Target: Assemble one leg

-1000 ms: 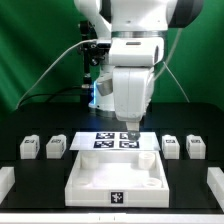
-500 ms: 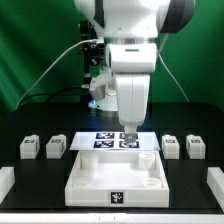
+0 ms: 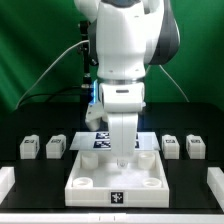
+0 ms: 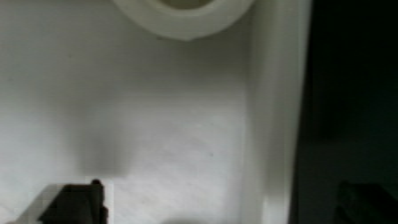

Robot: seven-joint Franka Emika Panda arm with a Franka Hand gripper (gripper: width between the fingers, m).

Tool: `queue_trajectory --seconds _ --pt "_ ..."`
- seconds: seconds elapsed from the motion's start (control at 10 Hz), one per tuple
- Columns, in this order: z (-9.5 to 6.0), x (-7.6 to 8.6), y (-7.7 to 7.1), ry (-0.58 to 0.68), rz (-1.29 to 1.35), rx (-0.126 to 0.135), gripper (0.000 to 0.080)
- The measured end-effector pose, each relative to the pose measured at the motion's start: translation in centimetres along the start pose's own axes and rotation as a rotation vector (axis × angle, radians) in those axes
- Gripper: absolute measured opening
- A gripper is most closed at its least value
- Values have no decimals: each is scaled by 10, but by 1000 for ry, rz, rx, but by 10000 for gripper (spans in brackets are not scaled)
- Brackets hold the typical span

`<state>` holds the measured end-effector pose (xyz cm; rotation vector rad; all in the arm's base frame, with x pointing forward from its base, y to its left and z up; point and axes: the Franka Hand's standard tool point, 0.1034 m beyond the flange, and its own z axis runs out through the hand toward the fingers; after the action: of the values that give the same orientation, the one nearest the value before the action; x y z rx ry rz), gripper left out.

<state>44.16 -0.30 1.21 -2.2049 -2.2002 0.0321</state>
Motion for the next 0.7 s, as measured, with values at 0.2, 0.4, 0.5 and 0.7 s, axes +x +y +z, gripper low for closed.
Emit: queue_trajectory --seconds 0.2,0.4,0.5,0.7 --pt "0 0 0 0 0 1 650" --pt "0 0 0 0 1 1 362" --pt "0 0 -1 0 1 2 227" --pt "0 0 0 0 1 1 57"
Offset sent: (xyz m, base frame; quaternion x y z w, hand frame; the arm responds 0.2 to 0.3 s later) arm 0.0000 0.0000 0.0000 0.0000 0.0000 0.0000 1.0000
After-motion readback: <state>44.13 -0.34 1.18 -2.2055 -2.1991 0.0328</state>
